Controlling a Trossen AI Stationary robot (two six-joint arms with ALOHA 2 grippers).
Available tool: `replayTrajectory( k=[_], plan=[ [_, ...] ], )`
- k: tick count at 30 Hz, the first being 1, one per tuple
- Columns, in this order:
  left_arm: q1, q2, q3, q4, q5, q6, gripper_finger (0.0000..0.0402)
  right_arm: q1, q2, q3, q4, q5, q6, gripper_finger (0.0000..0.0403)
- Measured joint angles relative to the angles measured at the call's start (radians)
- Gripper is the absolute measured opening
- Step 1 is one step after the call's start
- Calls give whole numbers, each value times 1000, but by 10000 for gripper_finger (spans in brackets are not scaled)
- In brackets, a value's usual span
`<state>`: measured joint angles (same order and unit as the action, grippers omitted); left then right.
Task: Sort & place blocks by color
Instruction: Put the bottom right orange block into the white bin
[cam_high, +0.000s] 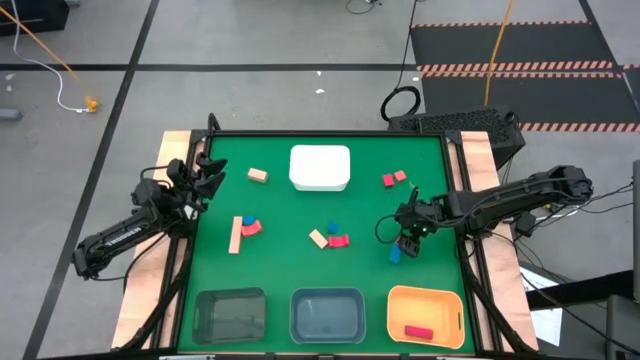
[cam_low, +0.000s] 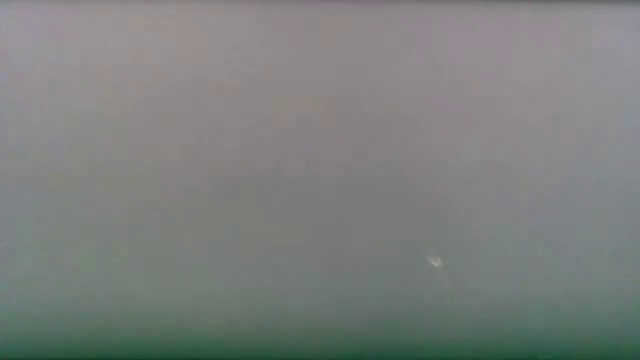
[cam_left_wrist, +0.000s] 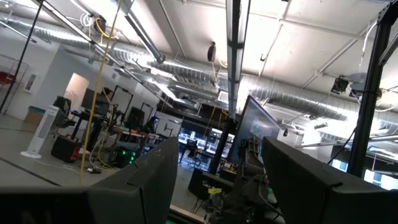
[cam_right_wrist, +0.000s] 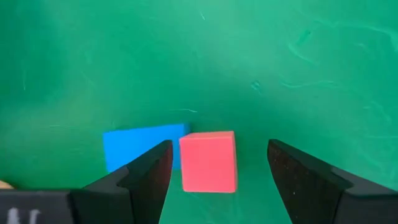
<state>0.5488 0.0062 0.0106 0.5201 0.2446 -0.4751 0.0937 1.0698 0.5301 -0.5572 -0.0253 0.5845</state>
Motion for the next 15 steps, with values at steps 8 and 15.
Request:
replayTrajectory(
  k=[8, 15],
  plan=[
    [0, 0, 0, 0, 0, 0, 232, 0, -2, -118, 140, -2, 36, 254],
    [0, 0, 0, 0, 0, 0, 232, 0, -3, -157, 184, 2, 60, 208]
  ],
)
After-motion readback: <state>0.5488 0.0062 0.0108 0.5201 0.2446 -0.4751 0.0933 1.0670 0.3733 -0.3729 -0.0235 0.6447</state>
